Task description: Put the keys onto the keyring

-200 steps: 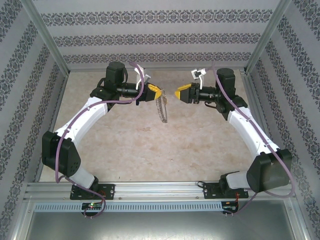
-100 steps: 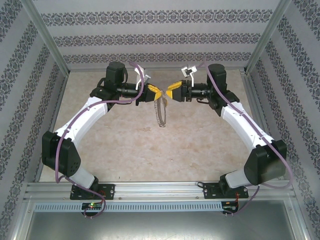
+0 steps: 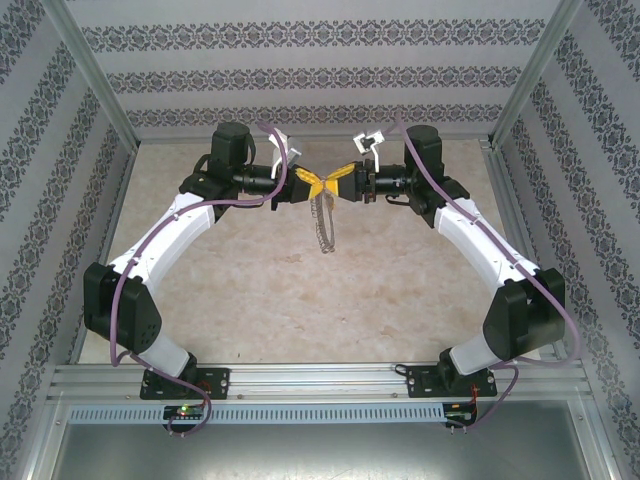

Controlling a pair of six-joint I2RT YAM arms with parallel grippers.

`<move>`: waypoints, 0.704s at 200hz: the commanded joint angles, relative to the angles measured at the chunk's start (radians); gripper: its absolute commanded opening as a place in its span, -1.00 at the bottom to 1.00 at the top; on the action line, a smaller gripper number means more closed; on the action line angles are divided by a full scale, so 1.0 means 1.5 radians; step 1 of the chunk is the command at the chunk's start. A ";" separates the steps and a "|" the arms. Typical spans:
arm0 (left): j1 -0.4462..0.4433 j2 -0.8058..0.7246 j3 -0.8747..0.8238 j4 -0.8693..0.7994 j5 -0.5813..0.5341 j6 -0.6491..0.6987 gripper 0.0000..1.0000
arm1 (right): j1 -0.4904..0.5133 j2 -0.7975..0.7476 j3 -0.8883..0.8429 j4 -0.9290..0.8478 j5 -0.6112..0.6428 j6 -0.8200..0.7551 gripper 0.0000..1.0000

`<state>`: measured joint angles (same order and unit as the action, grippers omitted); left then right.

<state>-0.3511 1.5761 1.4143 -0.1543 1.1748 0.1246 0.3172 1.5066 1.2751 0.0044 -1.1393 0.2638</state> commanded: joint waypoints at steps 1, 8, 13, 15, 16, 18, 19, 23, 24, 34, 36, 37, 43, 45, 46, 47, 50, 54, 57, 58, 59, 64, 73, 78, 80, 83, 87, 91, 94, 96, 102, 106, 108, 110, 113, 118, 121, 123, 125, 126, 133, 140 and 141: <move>0.002 0.004 0.024 0.000 0.031 0.015 -1.00 | 0.008 0.005 0.022 0.022 -0.015 0.000 -0.52; 0.002 0.004 0.024 -0.001 0.031 0.015 -1.00 | 0.008 0.006 0.023 0.022 -0.014 0.000 -0.59; 0.002 0.004 0.023 -0.001 0.031 0.015 -1.00 | 0.008 0.005 0.023 0.023 -0.014 0.001 -0.64; 0.002 0.004 0.023 -0.001 0.031 0.015 -1.00 | 0.008 0.006 0.024 0.022 -0.014 0.001 -0.66; 0.002 0.004 0.023 -0.001 0.032 0.014 -1.00 | 0.008 0.006 0.024 0.022 -0.013 0.001 -0.68; 0.001 0.004 0.024 -0.001 0.032 0.015 -1.00 | 0.008 0.006 0.024 0.023 -0.013 0.001 -0.70; 0.002 0.004 0.024 -0.002 0.032 0.015 -1.00 | 0.007 0.005 0.024 0.023 -0.013 0.001 -0.71; 0.001 0.005 0.024 -0.002 0.032 0.015 -1.00 | 0.007 0.005 0.024 0.023 -0.012 0.002 -0.75; 0.002 0.004 0.024 -0.001 0.032 0.015 -1.00 | 0.007 0.006 0.024 0.023 -0.012 0.002 -0.76; 0.001 0.004 0.024 -0.003 0.029 0.016 -1.00 | 0.008 0.005 0.024 0.023 -0.010 0.002 -0.88; 0.001 0.004 0.024 -0.003 0.030 0.016 -1.00 | 0.008 0.004 0.024 0.022 -0.008 0.002 -0.91; 0.002 0.004 0.024 -0.004 0.030 0.016 -1.00 | 0.008 0.003 0.024 0.021 -0.007 0.002 -0.93; 0.001 0.004 0.023 -0.005 0.029 0.016 -1.00 | 0.007 0.002 0.025 0.019 -0.004 0.002 -1.00; 0.001 0.004 0.023 -0.005 0.029 0.017 -1.00 | 0.007 0.002 0.025 0.019 -0.003 0.001 -1.00; 0.001 0.005 0.023 -0.005 0.028 0.017 -1.00 | 0.006 0.002 0.025 0.018 -0.002 0.001 -1.00; 0.002 0.004 0.023 -0.006 0.028 0.017 -1.00 | 0.006 0.001 0.025 0.018 -0.002 0.001 -1.00; 0.002 0.004 0.024 -0.005 0.027 0.016 -1.00 | 0.004 0.000 0.024 0.017 0.000 0.001 -1.00; 0.002 0.004 0.024 -0.005 0.024 0.016 -1.00 | 0.004 -0.002 0.024 0.016 0.003 0.001 -1.00; 0.002 0.004 0.024 -0.005 0.021 0.015 -1.00 | 0.003 -0.004 0.023 0.013 0.004 0.000 -1.00; 0.002 0.004 0.024 -0.005 0.021 0.015 -1.00 | 0.003 -0.004 0.023 0.013 0.005 -0.001 -1.00; 0.001 0.003 0.024 -0.005 0.020 0.015 -1.00 | 0.002 -0.005 0.023 0.012 0.006 -0.001 -1.00; 0.001 0.003 0.022 0.000 0.013 0.011 -1.00 | 0.001 -0.007 0.024 0.005 0.010 -0.004 -1.00; 0.002 0.000 0.016 0.013 -0.004 0.001 -1.00 | -0.002 -0.013 0.024 -0.007 0.024 -0.010 -1.00; 0.001 -0.002 0.012 0.022 -0.016 -0.004 -1.00 | -0.003 -0.017 0.023 -0.013 0.033 -0.012 -1.00; 0.002 -0.004 0.010 0.026 -0.022 -0.006 -1.00 | -0.004 -0.019 0.023 -0.016 0.038 -0.013 -1.00; 0.002 -0.005 0.007 0.032 -0.029 -0.010 -0.94 | -0.005 -0.022 0.023 -0.022 0.044 -0.015 -1.00; 0.001 -0.008 0.002 0.040 -0.042 -0.016 -0.86 | -0.006 -0.025 0.024 -0.032 0.056 -0.020 -1.00; 0.002 -0.011 -0.004 0.050 -0.052 -0.021 -0.76 | -0.006 -0.027 0.026 -0.047 0.067 -0.027 -1.00; 0.003 -0.015 -0.008 0.058 -0.061 -0.024 -0.67 | -0.007 -0.029 0.028 -0.059 0.077 -0.034 -1.00; 0.002 -0.017 -0.012 0.065 -0.068 -0.027 -0.62 | -0.007 -0.031 0.029 -0.067 0.082 -0.037 -1.00; 0.003 -0.024 -0.024 0.082 -0.091 -0.038 -0.50 | -0.008 -0.034 0.033 -0.087 0.094 -0.051 -1.00; 0.003 -0.028 -0.032 0.097 -0.101 -0.044 -0.44 | -0.009 -0.034 0.036 -0.098 0.100 -0.056 -1.00; 0.004 -0.031 -0.036 0.103 -0.109 -0.047 -0.39 | -0.008 -0.035 0.037 -0.103 0.102 -0.059 -1.00; 0.005 -0.034 -0.041 0.109 -0.116 -0.050 -0.35 | -0.009 -0.035 0.038 -0.108 0.105 -0.062 -1.00; 0.004 -0.038 -0.048 0.118 -0.126 -0.055 -0.30 | -0.010 -0.034 0.040 -0.115 0.108 -0.065 -1.00; 0.006 -0.046 -0.060 0.135 -0.146 -0.065 -0.20 | -0.012 -0.034 0.043 -0.124 0.112 -0.066 -1.00; 0.007 -0.050 -0.066 0.143 -0.155 -0.070 -0.17 | -0.012 -0.034 0.044 -0.128 0.112 -0.069 -1.00; 0.008 -0.053 -0.071 0.148 -0.161 -0.073 -0.14 | -0.013 -0.033 0.045 -0.131 0.113 -0.070 -1.00; 0.009 -0.057 -0.076 0.153 -0.166 -0.076 -0.12 | -0.014 -0.033 0.046 -0.132 0.114 -0.070 -1.00; 0.009 -0.059 -0.078 0.156 -0.167 -0.078 -0.11 | -0.015 -0.033 0.046 -0.133 0.115 -0.070 -1.00; 0.012 -0.069 -0.095 0.178 -0.184 -0.089 -0.04 | -0.017 -0.031 0.047 -0.135 0.120 -0.067 -1.00; 0.013 -0.080 -0.109 0.193 -0.203 -0.100 0.04 | -0.020 -0.030 0.049 -0.136 0.120 -0.064 -1.00; 0.012 -0.081 -0.111 0.195 -0.206 -0.102 0.06 | -0.020 -0.029 0.049 -0.137 0.121 -0.064 -1.00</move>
<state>-0.3447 1.5307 1.3079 -0.0223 0.9886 0.0437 0.3027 1.4837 1.3041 -0.1482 -1.0042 0.2016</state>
